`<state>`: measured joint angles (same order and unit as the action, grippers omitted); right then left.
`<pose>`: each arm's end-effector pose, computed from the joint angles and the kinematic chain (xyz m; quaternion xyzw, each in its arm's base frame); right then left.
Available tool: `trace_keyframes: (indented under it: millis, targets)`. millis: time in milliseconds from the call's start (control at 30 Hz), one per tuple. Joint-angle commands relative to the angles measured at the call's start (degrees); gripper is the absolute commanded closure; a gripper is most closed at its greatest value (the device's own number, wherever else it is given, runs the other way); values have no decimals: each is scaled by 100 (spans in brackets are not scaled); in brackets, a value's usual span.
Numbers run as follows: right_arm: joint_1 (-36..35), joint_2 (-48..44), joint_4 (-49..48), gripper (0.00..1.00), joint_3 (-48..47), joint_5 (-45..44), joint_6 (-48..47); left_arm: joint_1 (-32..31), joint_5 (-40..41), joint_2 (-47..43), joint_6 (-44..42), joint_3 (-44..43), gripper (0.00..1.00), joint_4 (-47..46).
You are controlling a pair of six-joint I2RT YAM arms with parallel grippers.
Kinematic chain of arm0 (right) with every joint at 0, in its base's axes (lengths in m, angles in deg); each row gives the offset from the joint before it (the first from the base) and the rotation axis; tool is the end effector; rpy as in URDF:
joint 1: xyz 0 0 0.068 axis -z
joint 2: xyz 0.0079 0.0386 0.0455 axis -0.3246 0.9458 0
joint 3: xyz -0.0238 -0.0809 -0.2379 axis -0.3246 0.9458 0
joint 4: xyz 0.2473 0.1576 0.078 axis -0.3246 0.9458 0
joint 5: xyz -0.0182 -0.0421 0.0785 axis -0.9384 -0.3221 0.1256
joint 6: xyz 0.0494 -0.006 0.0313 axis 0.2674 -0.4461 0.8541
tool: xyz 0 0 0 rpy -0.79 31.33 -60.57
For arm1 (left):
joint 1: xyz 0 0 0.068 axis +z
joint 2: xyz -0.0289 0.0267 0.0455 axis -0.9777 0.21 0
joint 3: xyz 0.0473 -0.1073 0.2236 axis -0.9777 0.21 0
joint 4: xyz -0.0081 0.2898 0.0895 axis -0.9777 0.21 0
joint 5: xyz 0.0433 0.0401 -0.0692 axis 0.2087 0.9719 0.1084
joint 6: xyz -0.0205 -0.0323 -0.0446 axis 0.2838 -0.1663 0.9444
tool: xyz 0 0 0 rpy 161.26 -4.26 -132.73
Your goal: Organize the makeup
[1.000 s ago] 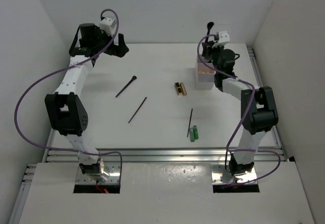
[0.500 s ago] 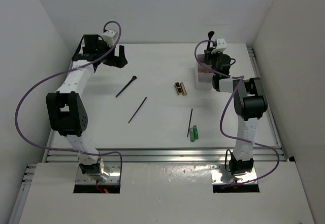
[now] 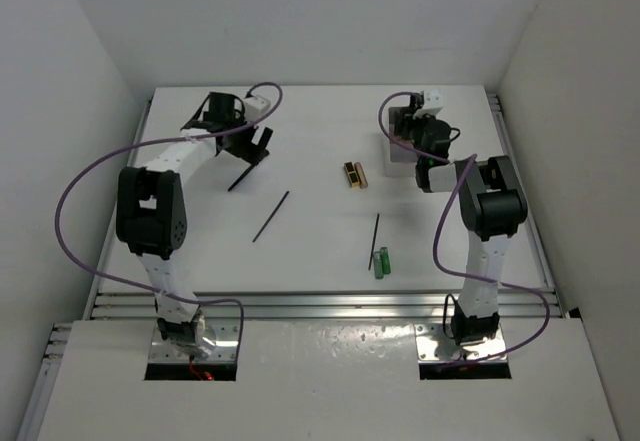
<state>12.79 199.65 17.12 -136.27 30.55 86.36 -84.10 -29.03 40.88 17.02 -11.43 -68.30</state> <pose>0.4573 0.0493 0.1059 0.0176 0.6926 0.0952 0.7148 0.4622 -0.0585 0.2024 0.2071 0.8966 -0.0567 0.3873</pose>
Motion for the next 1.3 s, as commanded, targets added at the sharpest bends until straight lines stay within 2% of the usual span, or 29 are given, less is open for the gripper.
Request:
trace_keyframes:
  millis: [0, 167, 300, 400, 533, 567, 633, 667, 800, 933, 1033, 1067, 1167, 1267]
  targets:
    - [-35, -549, -428, 49, 10, -128, -7, -81, 362, 260, -282, -127, 3, 15]
    - [-105, -919, -120, 42, 89, -111, -157, -397, 511, 891, -677, -443, 5, 120]
    - [-149, -1217, 38, 39, 264, -41, -209, -398, 906, 1252, -423, -689, 12, 182]
    - [-202, -1533, -40, 39, 476, -23, -333, -398, 1065, 1516, -63, -1031, 24, 321]
    - [-281, -1841, -119, 40, 801, -23, -297, -345, 829, 2200, -9, -1646, 37, 980]
    - [-264, -2007, -137, 40, 984, -32, -297, -345, 828, 2298, -61, -1778, 45, 1373]
    - [-290, -2123, -164, 40, 1152, -23, -359, -345, 609, 2439, -62, -2051, 53, 1709]
    - [-281, -2288, -172, 40, 1205, -32, -368, -345, 548, 2492, -62, -2052, 60, 1955]
    - [-307, -2448, -111, 40, 1329, -32, -604, -345, 293, 2493, -1, -1990, 63, 2360]
    - [-290, -2510, -190, 40, 1320, -32, -614, -345, 240, 2703, 61, -2261, 74, 2905]
    - [-290, -2536, -207, 40, 1258, -32, -579, -345, 108, 2835, 114, -2316, 89, 3091]
    - [-307, -2536, -216, 40, 1232, -23, -579, -345, 38, 2836, 114, -2376, 100, 3091]
    - [-325, -2623, -234, 41, 1276, -23, -561, -240, -296, 2888, 236, -2692, 100, 3091]
    - [-334, -2791, 299, 41, 1250, 248, -544, -187, -823, 2678, 491, -3289, 100, 3091]
